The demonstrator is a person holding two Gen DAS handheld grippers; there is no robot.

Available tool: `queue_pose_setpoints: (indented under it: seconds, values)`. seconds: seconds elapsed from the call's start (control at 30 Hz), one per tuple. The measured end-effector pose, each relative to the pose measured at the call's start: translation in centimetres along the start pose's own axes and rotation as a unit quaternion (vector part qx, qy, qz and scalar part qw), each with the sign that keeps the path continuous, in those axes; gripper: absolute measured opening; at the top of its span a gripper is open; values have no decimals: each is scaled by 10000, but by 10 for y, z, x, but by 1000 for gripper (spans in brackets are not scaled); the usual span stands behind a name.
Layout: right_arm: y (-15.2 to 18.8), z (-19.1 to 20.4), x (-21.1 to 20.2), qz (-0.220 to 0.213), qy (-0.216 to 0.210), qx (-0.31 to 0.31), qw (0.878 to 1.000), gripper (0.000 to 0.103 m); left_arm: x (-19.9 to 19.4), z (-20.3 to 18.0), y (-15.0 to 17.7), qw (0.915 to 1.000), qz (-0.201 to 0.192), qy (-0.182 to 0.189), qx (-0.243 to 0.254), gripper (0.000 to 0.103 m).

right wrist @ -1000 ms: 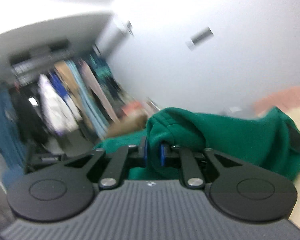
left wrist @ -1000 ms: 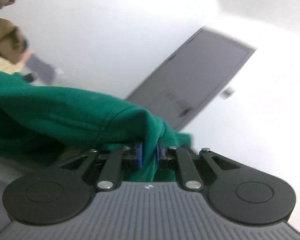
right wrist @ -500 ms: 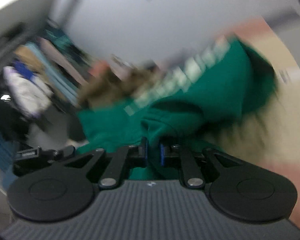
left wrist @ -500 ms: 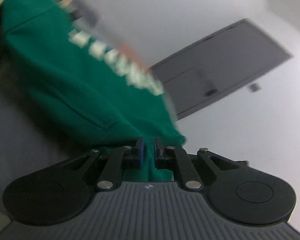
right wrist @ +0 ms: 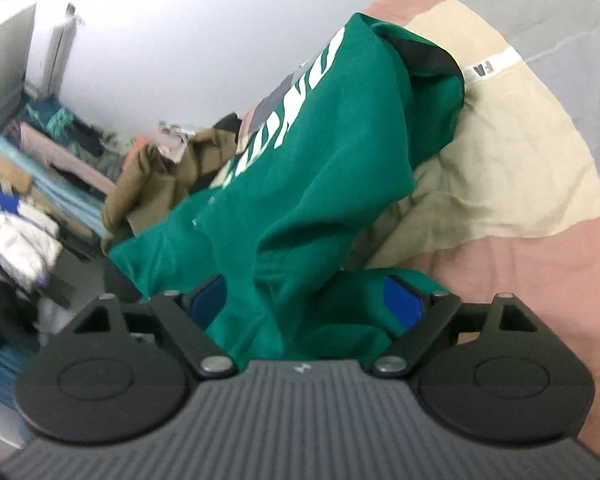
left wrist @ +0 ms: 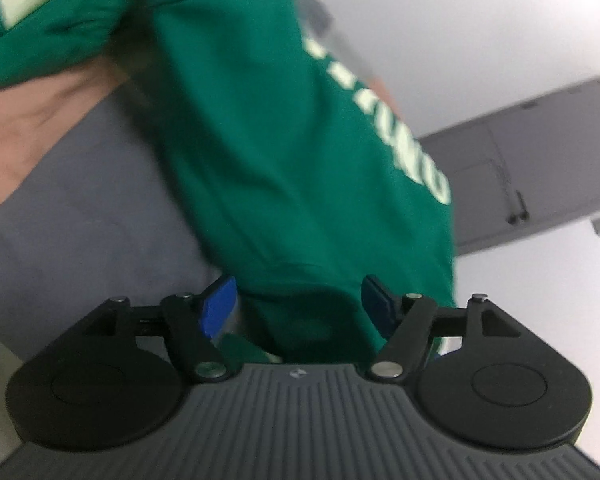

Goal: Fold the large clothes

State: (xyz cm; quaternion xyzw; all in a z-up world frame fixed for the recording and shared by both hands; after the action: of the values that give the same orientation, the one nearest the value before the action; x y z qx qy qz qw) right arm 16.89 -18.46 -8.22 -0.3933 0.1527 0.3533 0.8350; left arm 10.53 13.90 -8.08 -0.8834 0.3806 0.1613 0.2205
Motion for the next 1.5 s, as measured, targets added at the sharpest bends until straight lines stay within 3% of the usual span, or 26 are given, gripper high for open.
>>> queue_pose_setpoints:
  seconds: [0.2,0.33,0.53,0.6,0.63,0.67,0.7,0.83,0.97,1.1,1.13,1.23,1.4,1.5]
  values:
    - [-7,1,18,-14,-105,170,9998,88,16,17,-3,9992,-47,55,-387,75]
    - [-14,1,35,-6,43,390,9992,88,28,34,-5,9979,15,-266,-597,76]
    - [-18,-11,70,191,295,382,9987,86,40,45,-19,9951,-202,353,-904,76]
    - [-19,-16,79,289,285,460,9981,72,40,48,-24,9940,-276,598,-872,74]
    - [-20,-18,83,308,248,482,9981,68,42,47,-26,9944,-301,587,-821,70]
    - [-21,-18,84,298,219,452,9983,55,42,46,-27,9950,-320,584,-747,65]
    - [-21,-16,85,276,194,365,9988,44,42,44,-28,9954,-302,593,-690,54]
    - [-20,-1,75,85,-133,-31,9999,31,28,26,-28,9946,-386,925,-286,31]
    - [-18,15,56,-188,-758,-386,9962,28,-2,-5,-26,9832,-649,1625,520,26]
    - [-11,34,29,-582,-1224,-834,9873,27,-37,-22,-20,9681,-989,2002,1136,25]
    - [-8,39,21,-695,-1305,-959,9844,27,-45,-25,-18,9650,-1074,2029,1265,25]
    - [2,53,1,-938,-1310,-1411,9768,27,-64,-34,-14,9615,-1291,1653,1776,25]
    - [27,72,-24,-1173,-1030,-2151,9641,27,-90,-28,-5,9605,-1489,1531,1786,20]
    - [33,79,-40,-1349,-977,-2171,9618,25,-92,-45,5,9572,-1509,1534,1934,19]
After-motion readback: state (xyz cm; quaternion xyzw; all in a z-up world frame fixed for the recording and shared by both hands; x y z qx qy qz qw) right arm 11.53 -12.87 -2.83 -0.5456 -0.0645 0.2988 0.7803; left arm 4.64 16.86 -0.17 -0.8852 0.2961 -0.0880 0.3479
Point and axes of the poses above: each gripper's, at about its wrist camera, not at the fingertips, and x roughly the way its jaws point, z to its left, y to its underside, the point moved 1 cm from there along x, roughly the way its jaws point, and after that the axes turned 8 degrees about y, right-handed, at the moved point
